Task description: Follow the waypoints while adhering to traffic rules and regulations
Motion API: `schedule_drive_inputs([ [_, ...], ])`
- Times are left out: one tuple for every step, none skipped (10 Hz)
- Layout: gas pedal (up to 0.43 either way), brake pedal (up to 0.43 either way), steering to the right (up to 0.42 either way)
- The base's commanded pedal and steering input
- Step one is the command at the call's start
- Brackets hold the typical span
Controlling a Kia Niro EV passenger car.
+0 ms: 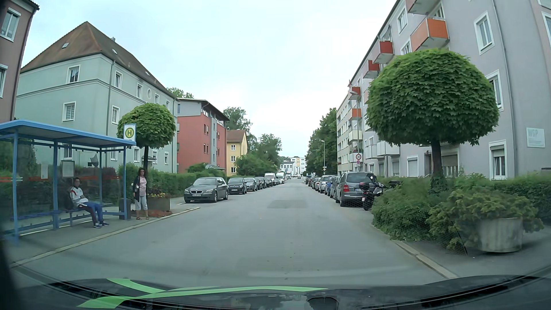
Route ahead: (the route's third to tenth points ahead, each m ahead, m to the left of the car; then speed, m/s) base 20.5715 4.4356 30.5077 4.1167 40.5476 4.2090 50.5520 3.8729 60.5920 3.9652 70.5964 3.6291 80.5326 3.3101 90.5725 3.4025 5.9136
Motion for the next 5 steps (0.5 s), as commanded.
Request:
schedule_drive_inputs([
  [0.039, 0.0, -0.005],
  [0.039, 0.0, -0.005],
  [0.039, 0.0, -0.004],
  [0.039, 0.0, -0.002],
  [0.039, 0.0, -0.002],
])
